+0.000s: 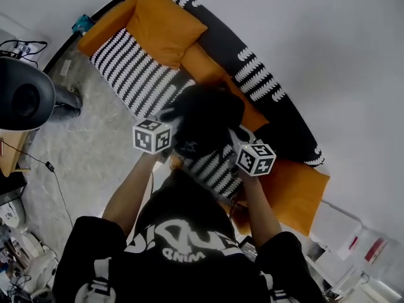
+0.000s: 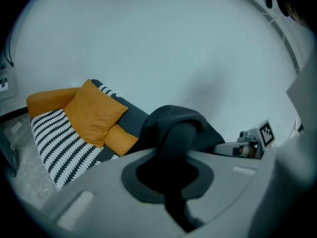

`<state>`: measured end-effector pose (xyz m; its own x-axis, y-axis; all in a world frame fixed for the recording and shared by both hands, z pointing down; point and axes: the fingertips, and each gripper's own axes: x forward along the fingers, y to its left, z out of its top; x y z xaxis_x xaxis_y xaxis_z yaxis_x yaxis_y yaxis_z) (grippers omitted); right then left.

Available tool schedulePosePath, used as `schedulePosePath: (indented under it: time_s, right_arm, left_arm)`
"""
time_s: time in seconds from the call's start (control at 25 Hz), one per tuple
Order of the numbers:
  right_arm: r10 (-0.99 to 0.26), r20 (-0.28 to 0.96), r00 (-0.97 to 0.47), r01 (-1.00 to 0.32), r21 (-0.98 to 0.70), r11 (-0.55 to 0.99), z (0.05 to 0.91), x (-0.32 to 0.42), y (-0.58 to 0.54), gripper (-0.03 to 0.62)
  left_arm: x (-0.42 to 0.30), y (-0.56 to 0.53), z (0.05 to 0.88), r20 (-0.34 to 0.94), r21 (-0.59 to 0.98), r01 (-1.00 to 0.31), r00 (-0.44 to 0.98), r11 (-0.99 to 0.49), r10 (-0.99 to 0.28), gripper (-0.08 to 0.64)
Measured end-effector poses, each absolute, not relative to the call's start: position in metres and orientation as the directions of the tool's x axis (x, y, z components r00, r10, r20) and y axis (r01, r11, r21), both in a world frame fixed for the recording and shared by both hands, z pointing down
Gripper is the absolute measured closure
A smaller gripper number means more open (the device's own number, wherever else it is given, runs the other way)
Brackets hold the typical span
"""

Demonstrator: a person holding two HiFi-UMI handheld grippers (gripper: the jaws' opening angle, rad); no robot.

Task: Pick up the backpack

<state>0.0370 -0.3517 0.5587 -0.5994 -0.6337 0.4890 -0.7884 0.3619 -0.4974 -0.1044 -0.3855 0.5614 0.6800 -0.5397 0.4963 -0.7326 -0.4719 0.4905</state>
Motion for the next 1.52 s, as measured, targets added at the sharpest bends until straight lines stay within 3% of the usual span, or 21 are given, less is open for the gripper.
schedulePosePath:
  time_s: [0.56,1.04,1.52]
  right_arm:
    - [-0.726,0.277,-0.629,-0.728,-0.538,0.425,0.416,0.081,-0.305,0.581]
    - [-0.674,0.213,-0.707,-0.661,-0.538,0.523,0.381,0.091,-0.257,0.580]
    - [-0.691,0.196,-0.695,-0.662,-0.550,0.510,0.378,0.033,-0.164,0.580]
  left_arm:
    - [-0.063,-0.338,0.404,0.314,0.408,-0.663,0.748,-0.628,-0.585,0.546]
    - [-0.056,-0.272,0.374,0.281,0.401,-0.687,0.722,-0.606,-0.632,0.546]
    - [-0.113,-0.188,0.367,0.279,0.372,-0.629,0.777,-0.682,-0.565,0.546]
